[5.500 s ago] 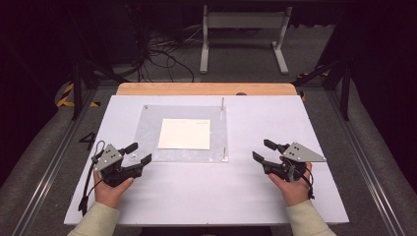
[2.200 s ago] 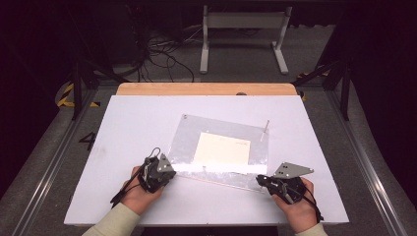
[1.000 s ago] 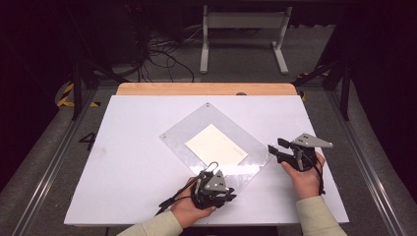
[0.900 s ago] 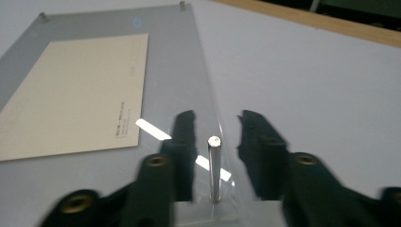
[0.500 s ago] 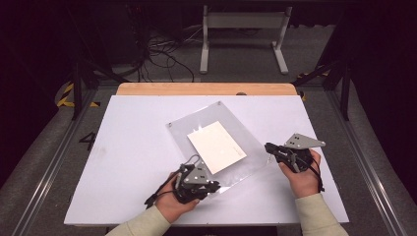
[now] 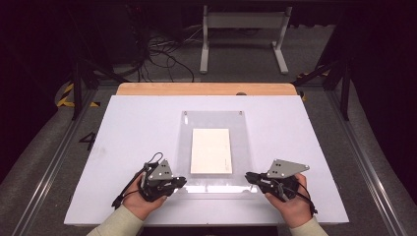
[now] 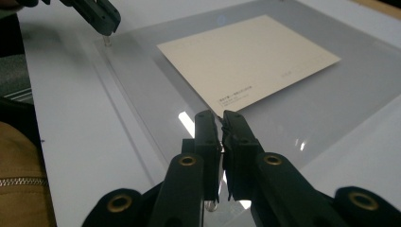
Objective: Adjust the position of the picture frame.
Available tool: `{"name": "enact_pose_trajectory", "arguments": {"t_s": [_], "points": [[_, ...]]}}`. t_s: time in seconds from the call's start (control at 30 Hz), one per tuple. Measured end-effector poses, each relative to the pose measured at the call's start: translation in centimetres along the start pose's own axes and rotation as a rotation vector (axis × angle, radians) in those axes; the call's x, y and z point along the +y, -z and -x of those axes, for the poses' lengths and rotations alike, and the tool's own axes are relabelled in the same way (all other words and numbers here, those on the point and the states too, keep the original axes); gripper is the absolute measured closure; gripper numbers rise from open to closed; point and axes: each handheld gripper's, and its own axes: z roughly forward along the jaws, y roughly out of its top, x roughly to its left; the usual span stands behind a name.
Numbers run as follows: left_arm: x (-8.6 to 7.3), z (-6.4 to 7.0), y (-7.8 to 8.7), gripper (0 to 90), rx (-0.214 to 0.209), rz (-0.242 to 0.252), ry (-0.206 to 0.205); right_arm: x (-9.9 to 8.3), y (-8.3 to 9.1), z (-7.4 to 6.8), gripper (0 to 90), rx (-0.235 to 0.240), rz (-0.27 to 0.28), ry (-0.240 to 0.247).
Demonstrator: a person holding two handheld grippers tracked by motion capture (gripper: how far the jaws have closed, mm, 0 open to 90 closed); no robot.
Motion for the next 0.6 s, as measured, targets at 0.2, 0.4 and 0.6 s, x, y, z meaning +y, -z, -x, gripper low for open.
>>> {"name": "enact_pose_trajectory", "arguments": {"t_s": [0.2, 0.4, 0.6], "points": [[0.1, -0.8, -1.6, 85.0, 0.04, -0.007, 0.009, -0.4, -1.3, 0.5, 84.5, -0.057, -0.066, -0.005], [0.6, -2.4, -2.7, 84.7, 0.044, 0.043, 0.052, -0.3, -2.1, 2.5, 84.4, -0.109, -0.035, -0.041], [0.4, -2.4, -2.3, 80.3, 0.016, 0.061, 0.084, -0.3, -1.9, 2.8, 77.1, -0.089, -0.021, -0.053]]}}
